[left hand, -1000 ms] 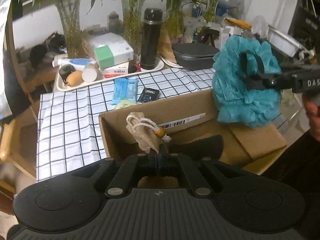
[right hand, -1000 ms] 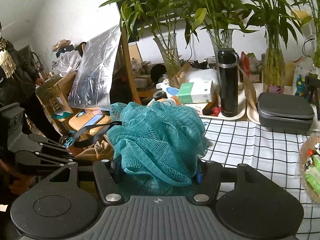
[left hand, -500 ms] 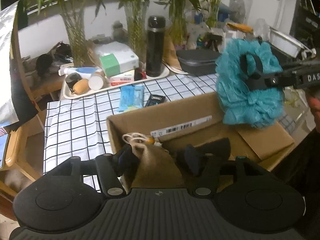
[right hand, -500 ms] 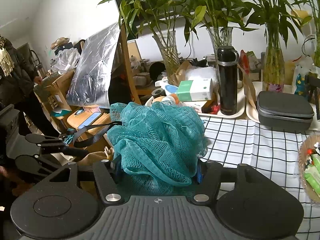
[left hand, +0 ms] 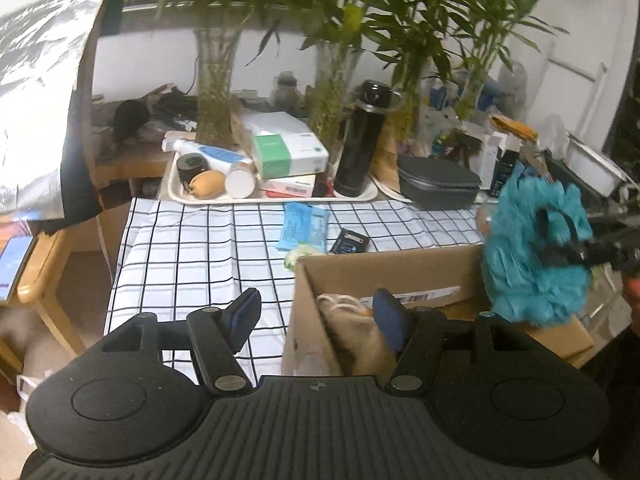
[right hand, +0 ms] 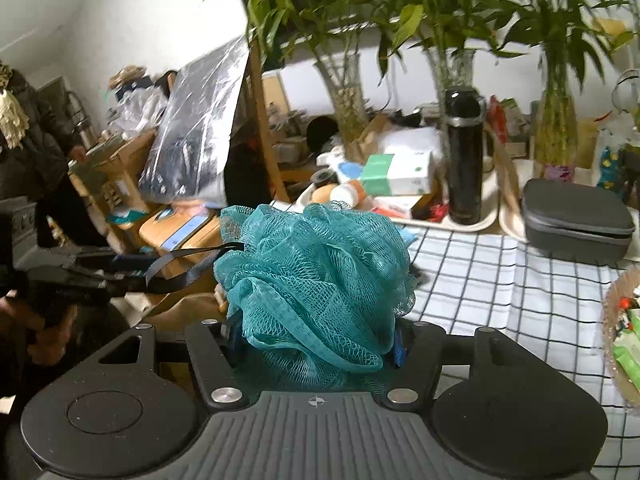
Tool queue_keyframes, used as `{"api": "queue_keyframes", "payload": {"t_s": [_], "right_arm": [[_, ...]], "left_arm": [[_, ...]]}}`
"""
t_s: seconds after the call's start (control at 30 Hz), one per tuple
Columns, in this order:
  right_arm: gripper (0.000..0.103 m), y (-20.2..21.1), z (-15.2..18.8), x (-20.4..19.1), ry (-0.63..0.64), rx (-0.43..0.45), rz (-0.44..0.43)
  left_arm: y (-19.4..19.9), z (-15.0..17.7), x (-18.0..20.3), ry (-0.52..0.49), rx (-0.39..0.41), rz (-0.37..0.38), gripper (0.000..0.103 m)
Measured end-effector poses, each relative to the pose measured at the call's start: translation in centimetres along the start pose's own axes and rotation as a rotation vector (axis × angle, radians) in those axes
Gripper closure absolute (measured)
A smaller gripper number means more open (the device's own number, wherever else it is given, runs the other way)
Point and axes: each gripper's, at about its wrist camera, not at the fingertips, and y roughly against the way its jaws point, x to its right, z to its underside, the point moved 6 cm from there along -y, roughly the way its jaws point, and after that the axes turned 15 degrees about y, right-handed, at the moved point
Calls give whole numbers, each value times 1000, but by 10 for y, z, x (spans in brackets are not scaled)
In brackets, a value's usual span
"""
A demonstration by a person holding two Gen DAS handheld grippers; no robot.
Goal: Organize soft objects
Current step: 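Lower the teal loofah into the box and open the right gripper, then move the left gripper to the green wipe pack while the right approaches the black box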
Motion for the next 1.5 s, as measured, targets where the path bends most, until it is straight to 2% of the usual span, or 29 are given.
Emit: {"api": "queue_keyframes", "payload": {"t_s": [0.4,0.47,0.53,0.67,0.83,0.97,1.33,1.5], "right_arm": [[35,-43,21,-43,187,-230,-95],[32,-50,24,-48,210,-262,-92],[24,-53,24,-50,220,-274,-83],[11,-52,20,-49,226,-261,-65],[3,-47,13,-52,238,-214,-64],[1,-43,9,-51,241,-186,-51],[0,-33,-3,-27,185,-96,80],[0,-31,-3,-14,152,-88,167]], "left_arm": [[-3,13,-11,-30,83,38,42],[-3,13,-12,-25,87,33,42],[-3,11,-15,-3,102,28,42],[0,7,-24,57,117,32,42],[0,5,-27,88,126,23,42],[0,5,-25,82,128,20,41],[1,3,-27,90,138,21,41],[-1,-5,-30,112,109,46,41]]}}
